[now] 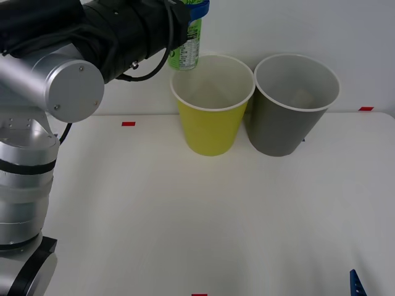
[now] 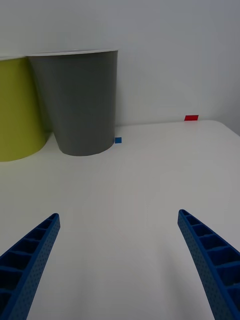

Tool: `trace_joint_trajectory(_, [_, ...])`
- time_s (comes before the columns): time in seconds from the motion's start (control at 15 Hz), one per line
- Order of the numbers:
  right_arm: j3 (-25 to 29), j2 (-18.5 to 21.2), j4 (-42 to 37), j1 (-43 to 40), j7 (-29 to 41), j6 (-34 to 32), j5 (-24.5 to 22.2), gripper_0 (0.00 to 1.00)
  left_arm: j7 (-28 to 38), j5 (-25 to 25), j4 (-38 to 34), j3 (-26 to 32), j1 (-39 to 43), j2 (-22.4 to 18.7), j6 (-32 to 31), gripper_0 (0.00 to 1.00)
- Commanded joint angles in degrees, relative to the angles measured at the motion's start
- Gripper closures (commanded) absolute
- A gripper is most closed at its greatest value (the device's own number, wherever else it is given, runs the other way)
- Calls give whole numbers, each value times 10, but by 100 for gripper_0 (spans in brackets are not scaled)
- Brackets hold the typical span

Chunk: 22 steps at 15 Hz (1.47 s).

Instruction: Put cans in the gray bin and PET bottles in the light green bin.

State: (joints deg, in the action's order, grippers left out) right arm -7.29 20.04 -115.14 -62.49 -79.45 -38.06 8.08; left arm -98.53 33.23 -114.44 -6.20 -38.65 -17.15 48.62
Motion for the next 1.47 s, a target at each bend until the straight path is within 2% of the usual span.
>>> trace_joint_trajectory(0.07, [0,0,0,0,0,0,0,20,0,0,56,-36,-13,-5,-80,100])
trace_joint_trajectory(0.27, [0,0,0,0,0,0,0,20,4,2,125,-76,-41,-9,-160,100])
trace_joint_trajectory(0.73, [0,0,0,0,0,0,0,20,20,-3,143,-100,-48,-10,-183,100])
trace_joint_trajectory(1.0, [0,0,0,0,0,0,0,20,20,-4,166,-108,-48,-11,-219,100])
trace_joint_trajectory(1.07, [0,0,0,0,0,0,0,20,20,-2,165,-108,-48,-12,-220,92])
trace_joint_trajectory(1.13, [0,0,0,0,0,0,0,20,21,0,165,-108,-48,-13,-219,26])
trace_joint_trajectory(1.2, [0,0,0,0,0,0,0,20,21,1,165,-108,-48,-13,-219,0])
trace_joint_trajectory(1.47, [0,0,0,0,0,0,0,20,29,6,165,-108,-48,-20,-218,0])
